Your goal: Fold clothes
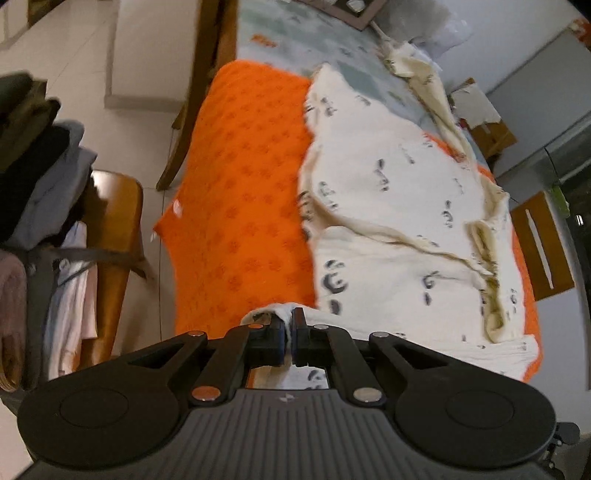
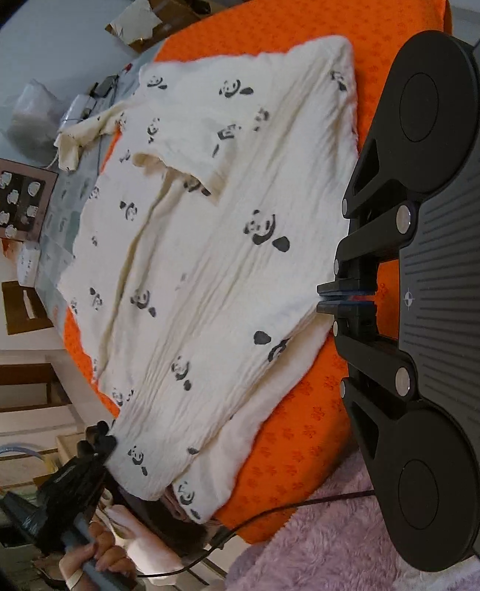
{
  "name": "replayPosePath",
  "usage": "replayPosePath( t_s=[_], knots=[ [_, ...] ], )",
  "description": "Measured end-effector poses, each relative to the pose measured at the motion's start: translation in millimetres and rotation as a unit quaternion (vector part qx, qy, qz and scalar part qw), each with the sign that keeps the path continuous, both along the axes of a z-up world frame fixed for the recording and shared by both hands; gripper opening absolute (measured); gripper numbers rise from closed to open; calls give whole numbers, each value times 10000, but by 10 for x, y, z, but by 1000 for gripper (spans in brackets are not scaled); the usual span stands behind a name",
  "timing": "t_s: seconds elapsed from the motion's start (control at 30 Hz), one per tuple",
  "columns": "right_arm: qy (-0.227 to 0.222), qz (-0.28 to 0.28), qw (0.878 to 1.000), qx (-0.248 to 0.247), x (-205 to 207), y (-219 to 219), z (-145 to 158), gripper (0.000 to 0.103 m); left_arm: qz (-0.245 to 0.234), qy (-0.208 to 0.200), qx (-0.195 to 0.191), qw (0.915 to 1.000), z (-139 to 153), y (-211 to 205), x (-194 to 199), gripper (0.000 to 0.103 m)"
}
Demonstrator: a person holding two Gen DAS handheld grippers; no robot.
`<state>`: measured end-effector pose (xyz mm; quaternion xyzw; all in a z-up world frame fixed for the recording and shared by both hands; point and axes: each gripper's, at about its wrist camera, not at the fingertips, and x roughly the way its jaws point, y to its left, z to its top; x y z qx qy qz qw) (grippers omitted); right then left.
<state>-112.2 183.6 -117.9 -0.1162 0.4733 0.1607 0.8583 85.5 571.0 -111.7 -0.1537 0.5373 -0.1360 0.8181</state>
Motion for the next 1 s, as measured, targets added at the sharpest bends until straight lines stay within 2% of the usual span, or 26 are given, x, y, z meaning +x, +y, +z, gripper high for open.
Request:
replayPosePath(
  t_s=[0.1,0.17,0.23,0.27,0.33,0.37,0.47,0.6,0.67,0.87,1.0],
  knots=[
    [-9,-56,9999,124,-10,-46,93,8,-1,-111,52,9999,-70,20,-23,14],
    [-66,-144,9995,279,-27,-109,229,13,-32,-171,51,9998,-50,20,-47,20],
    [-154,-249,9988,381,-30,-200,400,16,-39,-233,-67,9997,35,20,-83,40],
    [-191,-323,9985,408,-20,-257,485,17,-41,-266,-120,9996,78,20,-101,44],
    [-262,-504,9975,426,12,-374,639,20,5,-428,-61,9991,217,17,-127,75],
    [-294,-608,9968,422,35,-435,709,22,23,-515,-44,9987,289,13,-134,79],
    [-385,-859,9946,432,176,-637,898,29,87,-679,-141,9976,468,21,-107,82],
    [-446,-1033,9928,400,485,-910,1065,32,277,-677,-40,9973,624,-32,32,82],
    [-477,-1057,9923,427,686,-1056,1143,37,380,-664,3,9971,685,-87,108,82],
    [-503,-759,9945,526,1600,-1506,1285,41,736,-633,112,9952,799,-368,291,82],
    [-486,-495,9953,673,2291,-1774,1249,42,1131,-536,135,9920,855,-593,374,82]
  ],
)
